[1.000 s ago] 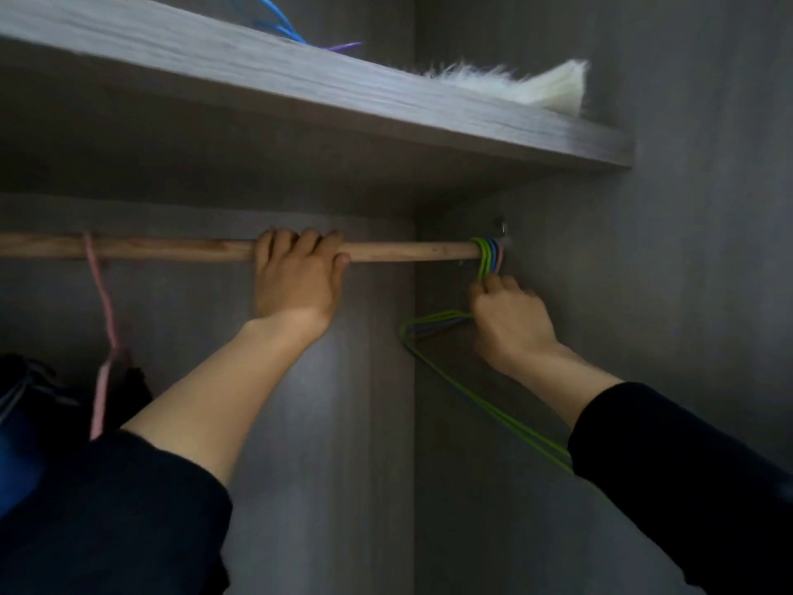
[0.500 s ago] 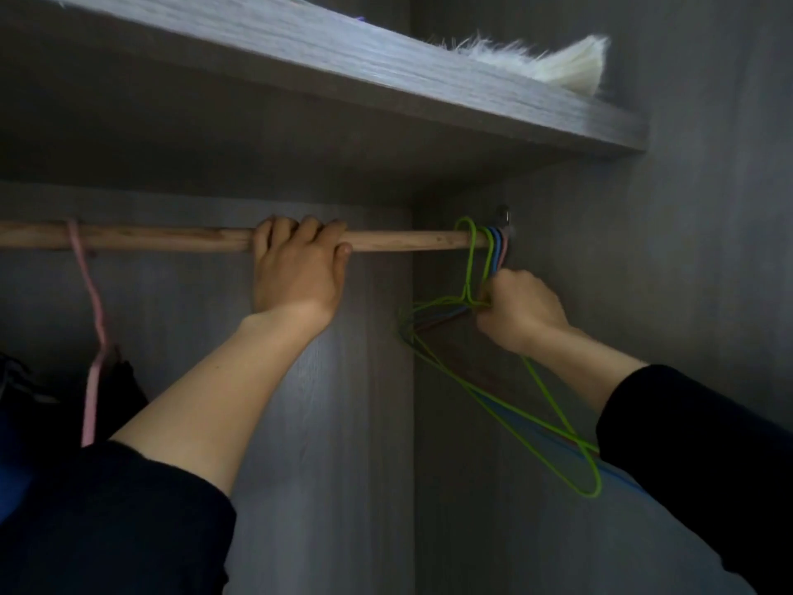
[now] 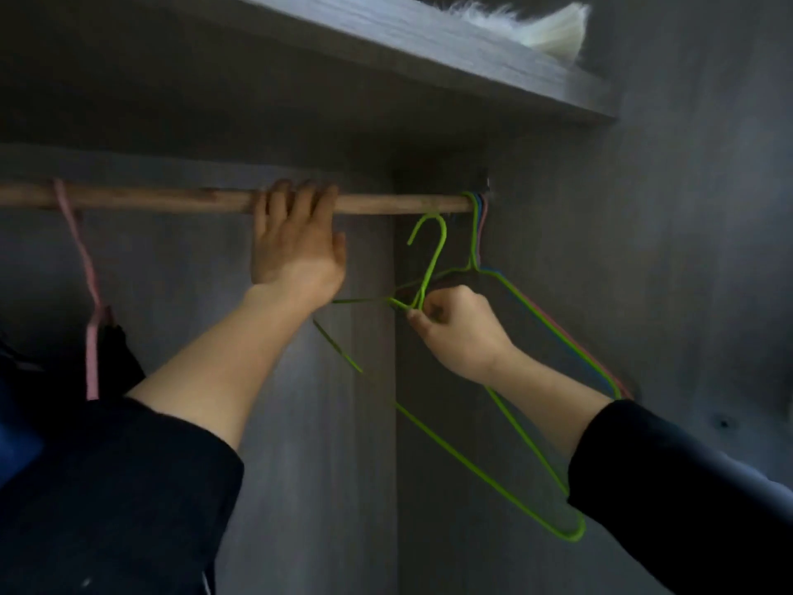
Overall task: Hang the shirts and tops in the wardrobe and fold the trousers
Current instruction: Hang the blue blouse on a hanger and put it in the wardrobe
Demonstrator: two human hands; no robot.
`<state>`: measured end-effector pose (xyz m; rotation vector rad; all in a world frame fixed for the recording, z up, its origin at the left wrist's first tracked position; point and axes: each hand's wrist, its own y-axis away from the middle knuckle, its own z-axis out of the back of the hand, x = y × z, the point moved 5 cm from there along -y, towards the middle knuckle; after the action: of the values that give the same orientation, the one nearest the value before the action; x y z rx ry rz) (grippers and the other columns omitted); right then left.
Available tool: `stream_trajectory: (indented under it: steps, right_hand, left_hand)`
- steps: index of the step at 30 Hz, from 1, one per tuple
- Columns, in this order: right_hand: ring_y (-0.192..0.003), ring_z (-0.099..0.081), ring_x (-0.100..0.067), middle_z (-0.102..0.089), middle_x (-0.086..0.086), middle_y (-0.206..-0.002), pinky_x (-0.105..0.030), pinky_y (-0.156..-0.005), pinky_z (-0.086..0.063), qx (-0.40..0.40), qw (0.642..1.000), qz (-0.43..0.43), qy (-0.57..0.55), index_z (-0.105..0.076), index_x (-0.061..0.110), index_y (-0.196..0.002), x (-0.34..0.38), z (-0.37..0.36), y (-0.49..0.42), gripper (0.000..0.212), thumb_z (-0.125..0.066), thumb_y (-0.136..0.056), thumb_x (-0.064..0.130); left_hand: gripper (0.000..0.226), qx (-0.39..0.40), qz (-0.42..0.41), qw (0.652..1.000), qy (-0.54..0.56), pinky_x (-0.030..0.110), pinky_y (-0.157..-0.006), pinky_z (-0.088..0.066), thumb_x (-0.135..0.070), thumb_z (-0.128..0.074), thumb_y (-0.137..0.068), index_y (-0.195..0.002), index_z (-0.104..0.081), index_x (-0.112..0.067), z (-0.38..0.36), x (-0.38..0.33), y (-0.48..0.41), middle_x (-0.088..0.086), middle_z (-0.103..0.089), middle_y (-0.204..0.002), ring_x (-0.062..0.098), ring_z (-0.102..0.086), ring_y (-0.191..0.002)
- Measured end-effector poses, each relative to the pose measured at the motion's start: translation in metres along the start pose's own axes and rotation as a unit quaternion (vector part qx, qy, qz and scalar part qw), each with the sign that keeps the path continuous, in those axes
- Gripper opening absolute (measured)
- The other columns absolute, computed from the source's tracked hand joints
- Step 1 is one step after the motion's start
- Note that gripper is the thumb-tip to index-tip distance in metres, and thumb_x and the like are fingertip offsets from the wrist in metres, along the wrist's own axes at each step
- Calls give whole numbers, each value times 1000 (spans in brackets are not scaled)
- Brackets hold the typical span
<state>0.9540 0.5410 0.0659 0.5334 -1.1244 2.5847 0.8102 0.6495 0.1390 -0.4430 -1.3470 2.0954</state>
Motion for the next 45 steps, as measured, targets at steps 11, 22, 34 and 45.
stream_trajectory:
  steps: [11, 22, 34, 45]
  right_hand:
    - [-45, -36, -9, -41, 5, -49, -26, -50, -32, 75, 996, 0, -38, -48, 16, -58, -53, 106, 138, 37, -63, -90, 28]
    - [-42, -43, -11, -50, -4, -51, -19, -42, -35, 201, 951, -177, -154, -65, -1, -72, -205, 299, 346, 25, -69, -87, 18]
    - [-42, -42, -5, -49, 6, -46, -17, -43, -36, 70, 905, -413, -72, -61, 9, -63, -394, 458, 545, 24, -74, -82, 15]
    - [-38, -44, -10, -48, -3, -47, -18, -41, -35, -39, 788, -615, -8, -50, 13, -52, -598, 554, 686, 42, -67, -87, 29]
  left_hand:
    - [55, 80, 57, 967, 236, 44, -106, -25, -27, -47, -95, -146, -30, -15, 41, -142, 98, 17, -33, -142, 38, -29, -126]
    - [44, 81, 1, 911, 404, 39, -99, -34, -24, -42, -87, -128, -48, -11, 120, -387, 239, 14, -51, -125, 30, -43, -113]
    - [43, 306, -115, 806, 493, 41, -100, -31, -19, -45, -85, -126, -53, -7, 111, -723, 357, 21, -49, -122, 36, -40, -116]
    - [40, 457, -239, 700, 494, 41, -101, -31, -22, -43, -88, -125, -50, -9, 77, -1012, 468, 20, -50, -123, 35, -40, -117]
